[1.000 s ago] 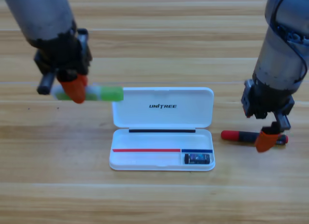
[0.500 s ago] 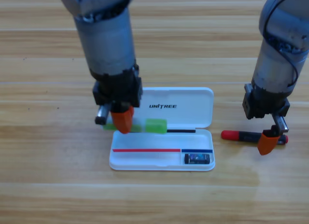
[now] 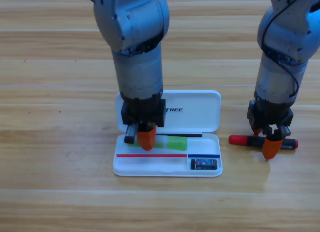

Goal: Clean up eraser and pencils

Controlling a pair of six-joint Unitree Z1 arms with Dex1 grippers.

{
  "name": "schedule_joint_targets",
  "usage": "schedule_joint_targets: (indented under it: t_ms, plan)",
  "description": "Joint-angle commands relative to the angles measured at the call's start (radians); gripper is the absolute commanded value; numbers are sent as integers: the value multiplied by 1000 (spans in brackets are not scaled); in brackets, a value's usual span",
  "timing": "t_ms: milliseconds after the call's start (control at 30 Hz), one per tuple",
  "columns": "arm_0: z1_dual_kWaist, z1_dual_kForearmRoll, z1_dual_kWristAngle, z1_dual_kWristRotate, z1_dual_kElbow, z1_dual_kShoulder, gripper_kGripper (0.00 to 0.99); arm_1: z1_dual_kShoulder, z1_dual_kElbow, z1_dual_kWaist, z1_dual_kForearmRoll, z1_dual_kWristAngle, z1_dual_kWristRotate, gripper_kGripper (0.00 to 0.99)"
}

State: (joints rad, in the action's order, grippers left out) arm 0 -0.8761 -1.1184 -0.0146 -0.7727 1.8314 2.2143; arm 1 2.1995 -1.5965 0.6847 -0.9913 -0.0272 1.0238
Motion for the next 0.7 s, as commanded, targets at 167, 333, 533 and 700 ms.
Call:
schedule_joint_targets:
  t_ms: [167,333,533,700]
  plan:
    - [-17,32,10,23,-44,59,0,40,10,-28,-1,33,-7,0]
    - [-17,37,8,24,-73,39,0,-32,17,-28,-23,32,-37,0]
    - [-17,42,8,24,-100,15,0,-126,4,-17,-104,33,-48,0]
    - [-17,40,8,30,-101,7,0,-146,-16,6,-144,33,-97,0]
